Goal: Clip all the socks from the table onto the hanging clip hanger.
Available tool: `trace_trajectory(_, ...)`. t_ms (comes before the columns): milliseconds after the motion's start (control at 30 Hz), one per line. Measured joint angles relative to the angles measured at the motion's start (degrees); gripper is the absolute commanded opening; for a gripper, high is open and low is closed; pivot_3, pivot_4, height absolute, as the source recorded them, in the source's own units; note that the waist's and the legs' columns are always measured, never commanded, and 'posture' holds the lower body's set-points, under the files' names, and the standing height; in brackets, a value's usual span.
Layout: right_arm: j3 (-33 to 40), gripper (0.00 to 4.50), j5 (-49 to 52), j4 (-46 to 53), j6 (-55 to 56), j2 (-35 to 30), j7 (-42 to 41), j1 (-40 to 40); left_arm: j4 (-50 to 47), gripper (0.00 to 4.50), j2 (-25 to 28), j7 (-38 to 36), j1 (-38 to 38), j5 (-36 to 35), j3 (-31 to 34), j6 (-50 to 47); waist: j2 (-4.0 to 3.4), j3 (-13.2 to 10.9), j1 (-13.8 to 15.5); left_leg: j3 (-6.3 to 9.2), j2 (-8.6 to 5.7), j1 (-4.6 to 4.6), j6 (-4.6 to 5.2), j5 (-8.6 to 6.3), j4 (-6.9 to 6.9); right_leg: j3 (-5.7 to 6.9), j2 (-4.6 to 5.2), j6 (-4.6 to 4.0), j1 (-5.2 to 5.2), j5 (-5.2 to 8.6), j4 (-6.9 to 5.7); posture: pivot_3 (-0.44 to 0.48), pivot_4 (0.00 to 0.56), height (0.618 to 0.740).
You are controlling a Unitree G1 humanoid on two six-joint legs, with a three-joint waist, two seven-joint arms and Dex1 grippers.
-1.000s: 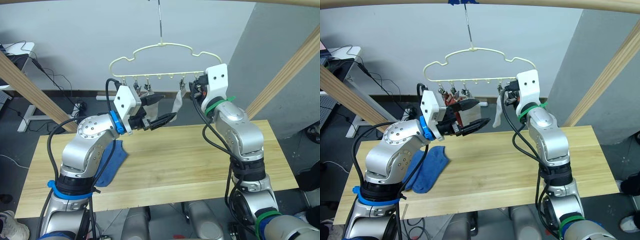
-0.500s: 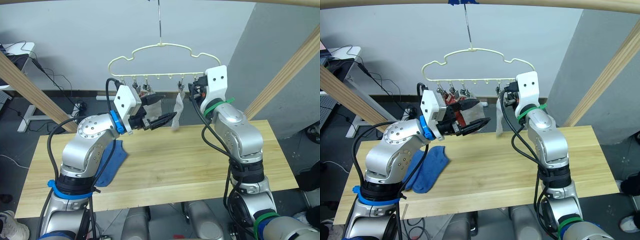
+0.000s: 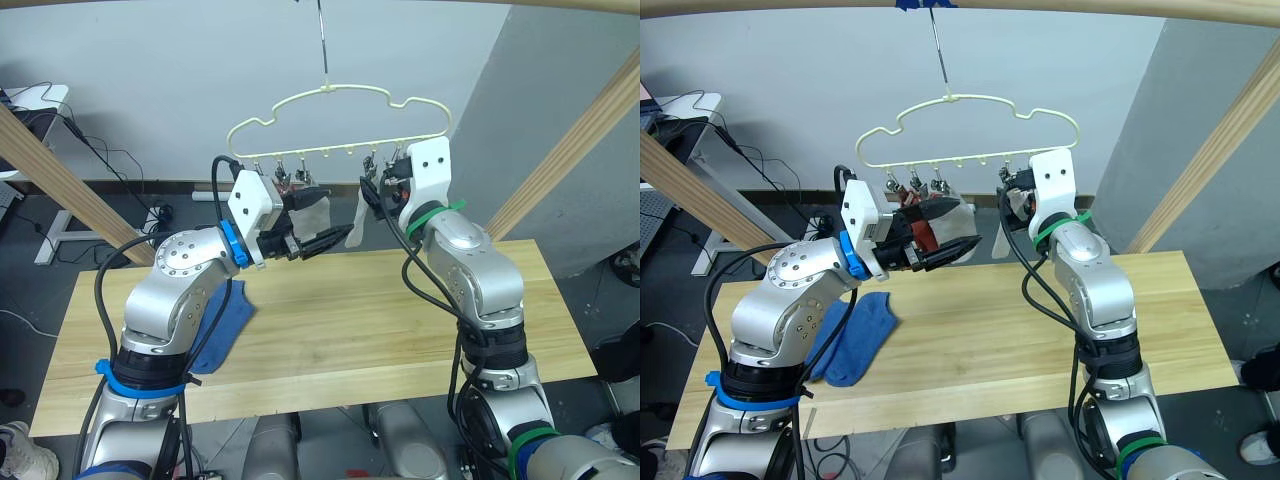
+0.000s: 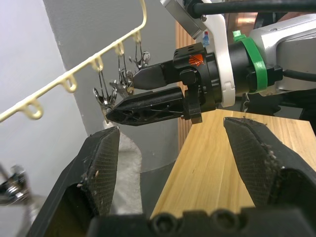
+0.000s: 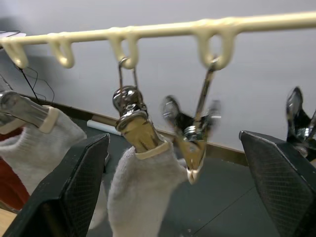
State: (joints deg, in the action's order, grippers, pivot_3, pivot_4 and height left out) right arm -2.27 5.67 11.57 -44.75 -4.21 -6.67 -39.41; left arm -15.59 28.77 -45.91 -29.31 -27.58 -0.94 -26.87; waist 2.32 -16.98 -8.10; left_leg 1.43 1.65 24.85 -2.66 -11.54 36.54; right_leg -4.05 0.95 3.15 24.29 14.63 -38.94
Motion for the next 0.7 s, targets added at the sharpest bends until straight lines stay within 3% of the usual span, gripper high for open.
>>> trace_trajectory(200, -0.1, 4.48, -0.5, 2.3, 0.0, 0.4, 1.8, 0.7, 0.2, 3.71, 0.0, -0.3, -0.2, 0.1, -0.4, 0.2, 0.0, 0.0, 0.0, 0.0, 0.0, 0.0, 0.0, 0.0, 0.01, 0.0, 0.0, 0.0, 0.0, 0.0, 0.0, -0.199, 0.247, 0.74)
trace_trajectory(333, -0.1, 3.63, -0.4, 3.8, -0.1, 0.9, 2.3, 1.9, 0.3, 3.71, 0.0, -0.7, -0.3, 0.2, -1.0, 0.7, 0.0, 0.0, 0.0, 0.0, 0.0, 0.0, 0.0, 0.0, 0.01, 0.0, 0.0, 0.0, 0.0, 0.0, 0.0, -0.199, 0.247, 0.74)
trace_trajectory(700, -0.3, 3.63, -0.4, 5.1, -1.2, 1.1, 3.3, 2.3, 0.5, 3.71, 0.0, -0.9, -0.3, 0.8, -1.0, 1.1, 0.0, 0.0, 0.0, 0.0, 0.0, 0.0, 0.0, 0.0, 0.09, -0.01, 0.0, 0.0, -0.01, 0.0, -0.02, -0.204, 0.249, 0.74)
